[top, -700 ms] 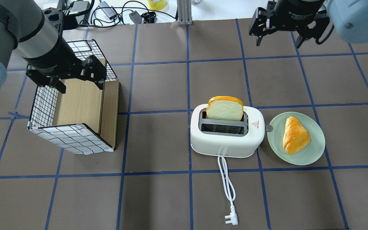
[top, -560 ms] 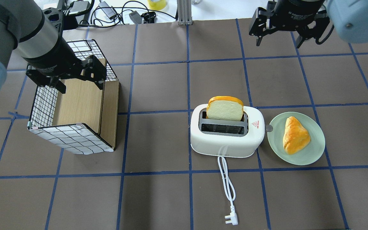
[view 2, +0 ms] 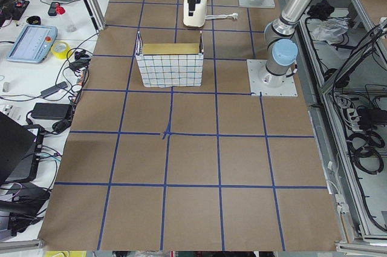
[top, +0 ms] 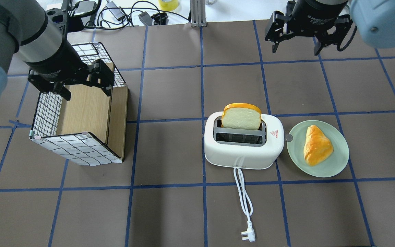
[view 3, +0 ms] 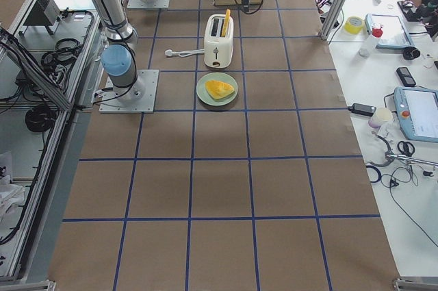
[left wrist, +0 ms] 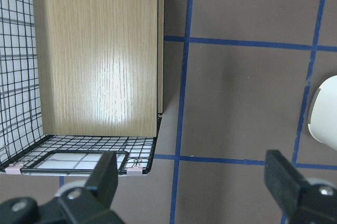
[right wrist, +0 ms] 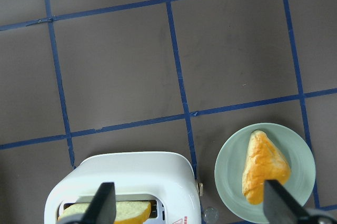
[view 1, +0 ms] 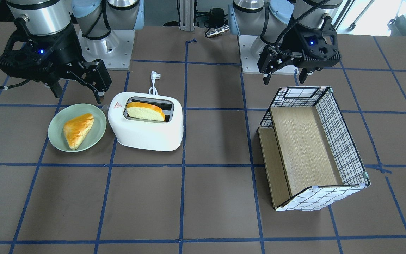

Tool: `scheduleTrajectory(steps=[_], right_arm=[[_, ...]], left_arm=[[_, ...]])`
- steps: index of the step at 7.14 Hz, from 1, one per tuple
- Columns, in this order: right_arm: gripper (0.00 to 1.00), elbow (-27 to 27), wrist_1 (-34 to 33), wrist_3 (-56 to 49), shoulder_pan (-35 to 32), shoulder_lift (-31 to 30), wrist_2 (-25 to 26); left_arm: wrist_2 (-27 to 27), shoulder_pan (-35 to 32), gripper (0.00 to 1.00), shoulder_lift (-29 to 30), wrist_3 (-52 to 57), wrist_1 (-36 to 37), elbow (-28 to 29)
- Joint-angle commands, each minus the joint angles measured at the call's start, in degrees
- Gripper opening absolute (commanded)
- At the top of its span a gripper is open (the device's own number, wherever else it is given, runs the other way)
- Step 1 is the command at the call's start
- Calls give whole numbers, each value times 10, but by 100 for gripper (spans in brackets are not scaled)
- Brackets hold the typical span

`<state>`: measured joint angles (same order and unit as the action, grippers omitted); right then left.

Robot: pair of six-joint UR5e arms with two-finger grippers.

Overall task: Press toaster with right arm
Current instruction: 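Move the right gripper down toward the toaster's side lever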

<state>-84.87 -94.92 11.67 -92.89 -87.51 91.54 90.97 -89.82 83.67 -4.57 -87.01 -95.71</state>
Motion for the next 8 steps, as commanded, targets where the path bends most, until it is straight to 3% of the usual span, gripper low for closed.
scheduleTrajectory(steps=[1,2,4,6,8], right_arm=[[32,5,31,-2,6,1,-10],[1,5,86,-2,7,-4,-14],[0,3,111,-9,22,1,-39],[0,-13,167,-122,121,3,-135],[0,-72,174,-263,161,0,-183]], left_arm=[[0,0,100,0,0,0,0],[0,0,100,0,0,0,0],[0,0,100,0,0,0,0],[0,0,100,0,0,0,0],[1,0,100,0,0,0,0]])
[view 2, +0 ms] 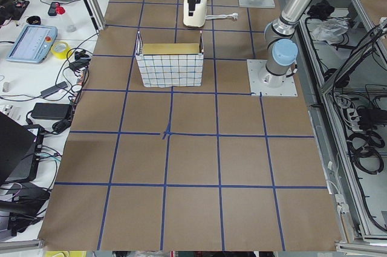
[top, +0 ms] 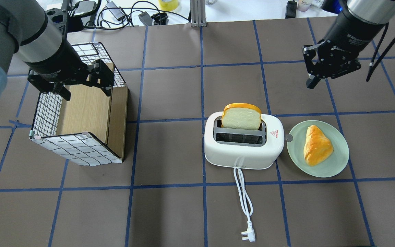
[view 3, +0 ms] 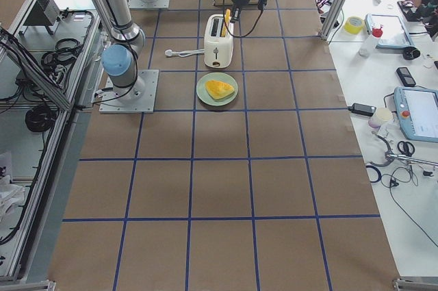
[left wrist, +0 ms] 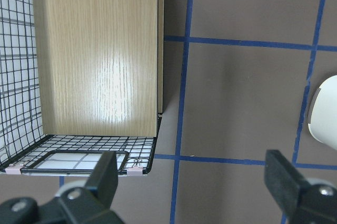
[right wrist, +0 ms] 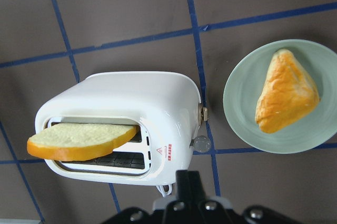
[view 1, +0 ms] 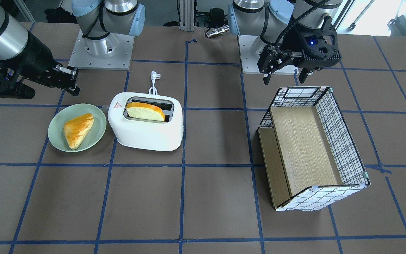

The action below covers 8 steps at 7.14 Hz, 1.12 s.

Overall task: Press toaster with right arm
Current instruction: 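Lower the right gripper beside the toaster, above the lever near the plate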

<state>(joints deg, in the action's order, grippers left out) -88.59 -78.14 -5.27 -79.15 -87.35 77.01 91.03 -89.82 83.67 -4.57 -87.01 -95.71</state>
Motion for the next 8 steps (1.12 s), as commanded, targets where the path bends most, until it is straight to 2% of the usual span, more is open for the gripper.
scheduleTrajectory(steps=[1,2,4,5,7,8], right_arm=[[0,-60,1,-110,35,-4,-61],[0,-80,2,-166,55,-2,-63],[0,-163,-14,-250,121,-3,-120],[0,-197,-38,-260,131,-3,-127],[0,-256,-94,-271,131,-3,-178],[0,-268,-107,-270,131,-4,-179]], left_arm=[[-1,0,100,0,0,0,0],[0,0,100,0,0,0,0],[0,0,100,0,0,0,0],[-1,0,100,0,0,0,0],[-1,0,100,0,0,0,0],[-1,0,100,0,0,0,0]])
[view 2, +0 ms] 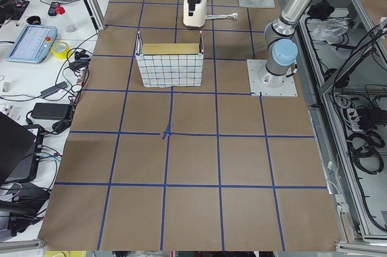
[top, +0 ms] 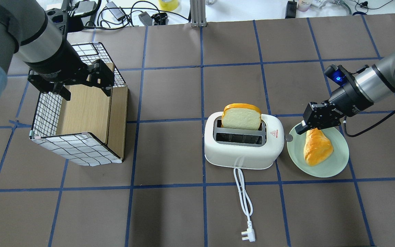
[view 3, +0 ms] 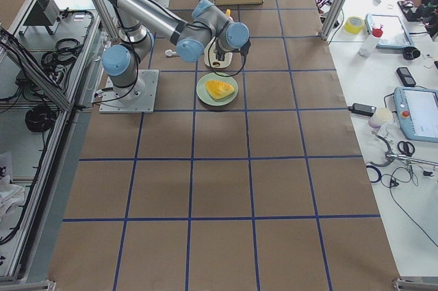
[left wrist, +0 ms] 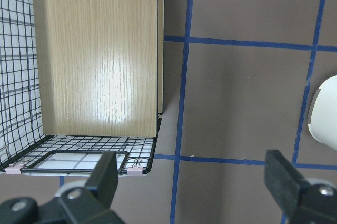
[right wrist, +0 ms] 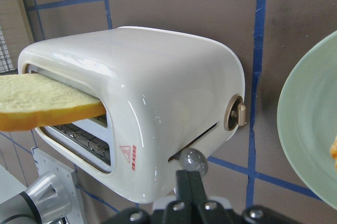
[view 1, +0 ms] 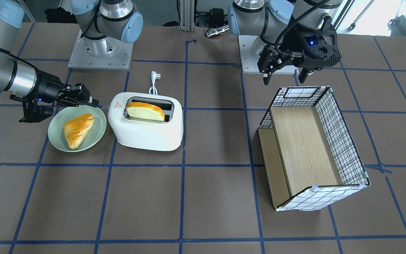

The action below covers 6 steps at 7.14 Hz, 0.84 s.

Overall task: Press toaster with right arm
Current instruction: 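Lower the right gripper beside the toaster, above the lever near the plate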

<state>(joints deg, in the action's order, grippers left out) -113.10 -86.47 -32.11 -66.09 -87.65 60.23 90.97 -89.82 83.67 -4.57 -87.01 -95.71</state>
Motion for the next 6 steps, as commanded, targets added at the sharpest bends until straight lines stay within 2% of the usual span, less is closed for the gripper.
scheduleTrajectory(steps=[1,2,6], right_arm=[[0,-26,-26,-2,1,0,-13],[0,-33,-29,-4,0,0,-35],[0,-36,-45,-13,0,5,-36]], left_arm=[[0,0,100,0,0,0,0],[0,0,100,0,0,0,0],[0,0,100,0,0,0,0]])
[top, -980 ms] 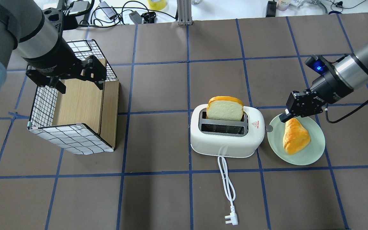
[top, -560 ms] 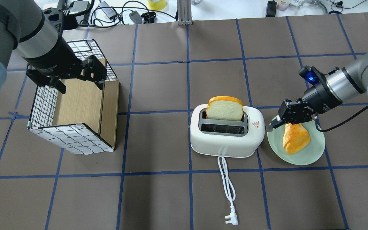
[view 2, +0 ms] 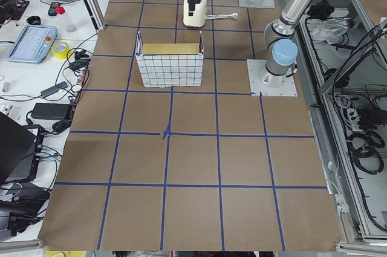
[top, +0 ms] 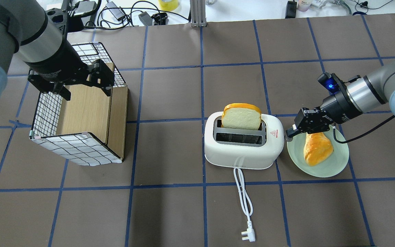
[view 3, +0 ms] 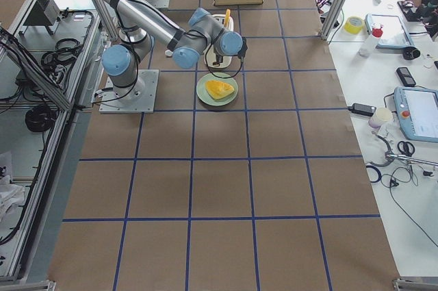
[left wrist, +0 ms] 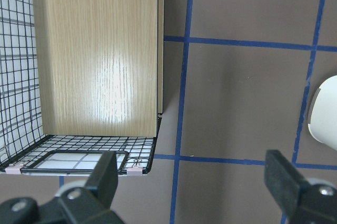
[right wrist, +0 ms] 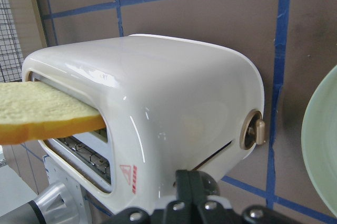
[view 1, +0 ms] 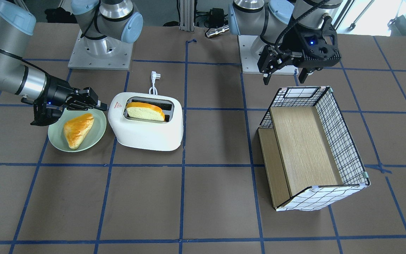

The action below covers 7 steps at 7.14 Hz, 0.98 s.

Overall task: Press toaster with right arm
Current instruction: 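Press the toaster lever down with the right gripper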

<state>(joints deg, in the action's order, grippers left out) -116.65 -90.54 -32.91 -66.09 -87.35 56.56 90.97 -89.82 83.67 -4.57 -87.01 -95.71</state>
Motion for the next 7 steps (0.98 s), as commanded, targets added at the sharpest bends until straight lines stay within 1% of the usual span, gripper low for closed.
scheduleTrajectory(steps=[1,6,7], right_arm=[[0,-2,-5,-14,0,3,4],[0,-6,-22,-15,0,32,11],[0,-16,-28,-15,1,34,10]], left_arm=[[0,0,100,0,0,0,0],[0,0,100,0,0,0,0],[0,0,100,0,0,0,0]])
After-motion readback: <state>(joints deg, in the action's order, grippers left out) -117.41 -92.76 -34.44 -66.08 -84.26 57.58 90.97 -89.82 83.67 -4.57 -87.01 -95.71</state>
